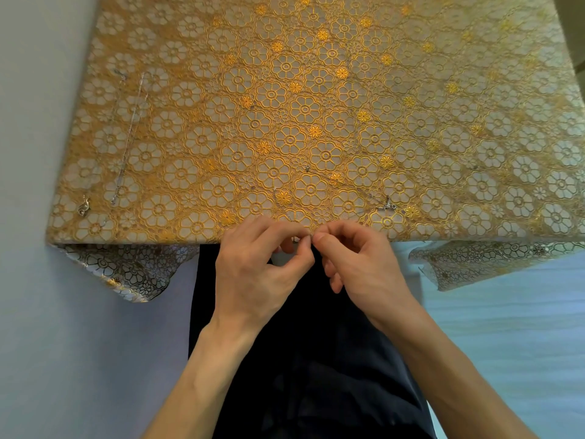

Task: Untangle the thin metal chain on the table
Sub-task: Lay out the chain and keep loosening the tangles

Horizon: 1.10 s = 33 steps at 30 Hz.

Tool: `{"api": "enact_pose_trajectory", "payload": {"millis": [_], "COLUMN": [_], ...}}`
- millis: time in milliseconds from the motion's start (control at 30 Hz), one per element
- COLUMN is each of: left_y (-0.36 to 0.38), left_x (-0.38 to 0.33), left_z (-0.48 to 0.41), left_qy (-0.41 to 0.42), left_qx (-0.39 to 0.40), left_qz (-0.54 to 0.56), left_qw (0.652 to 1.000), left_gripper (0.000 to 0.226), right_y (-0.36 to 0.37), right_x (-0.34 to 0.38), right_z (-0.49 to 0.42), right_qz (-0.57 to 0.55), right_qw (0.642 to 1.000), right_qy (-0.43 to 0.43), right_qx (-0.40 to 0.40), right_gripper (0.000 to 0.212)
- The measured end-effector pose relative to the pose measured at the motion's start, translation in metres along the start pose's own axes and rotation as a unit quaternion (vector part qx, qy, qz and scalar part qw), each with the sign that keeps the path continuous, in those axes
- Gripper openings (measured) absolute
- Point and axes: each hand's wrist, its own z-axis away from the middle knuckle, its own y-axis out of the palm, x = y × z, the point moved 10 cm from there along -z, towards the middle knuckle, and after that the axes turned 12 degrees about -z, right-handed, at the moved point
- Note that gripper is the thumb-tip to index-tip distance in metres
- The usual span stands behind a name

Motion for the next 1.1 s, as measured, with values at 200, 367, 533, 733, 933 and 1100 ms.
{"api": "enact_pose_trajectory", "payload": {"millis": [200, 367, 533, 733, 933, 1100], "left_y": [0.001, 0.0, -0.001, 0.0, -0.003, 0.001], "left_x": [0.002, -0.001, -0.006, -0.003, 0.006, 0.008], "left_z": [0.002, 0.003, 0.004, 0.006, 0.006, 0.005], "left_qy": [0.006, 0.028, 0.045, 0.02, -0.057, -0.076], "left_qx": [-0.002, -0.009, -0.012, -0.019, -0.018, 0.023], "left_qz": [-0.001, -0.02, -0.027, -0.022, 0.021, 0.06], "left_qw": [1.0, 0.999, 0.999, 0.999, 0.998, 0.995], "left_gripper": [0.006, 0.005, 0.005, 0.008, 0.003, 0.001], "right_y": [-0.001, 0.0, -0.001, 0.0, -0.004, -0.005], "right_x": [-0.006, -0.004, -0.003, -0.002, -0.001, 0.002], "right_z": [0.0, 0.002, 0.002, 0.002, 0.004, 0.005], "right_qz": [-0.027, -0.032, -0.013, -0.012, -0.014, 0.008], "right_qw": [1.0, 0.999, 1.0, 1.0, 1.0, 0.999], "right_qy": [0.016, 0.009, 0.011, 0.005, -0.006, -0.033], "right_qx": [-0.003, 0.01, 0.002, 0.0, -0.015, -0.015], "right_gripper": [0.012, 0.014, 0.014, 0.015, 0.013, 0.013]}}
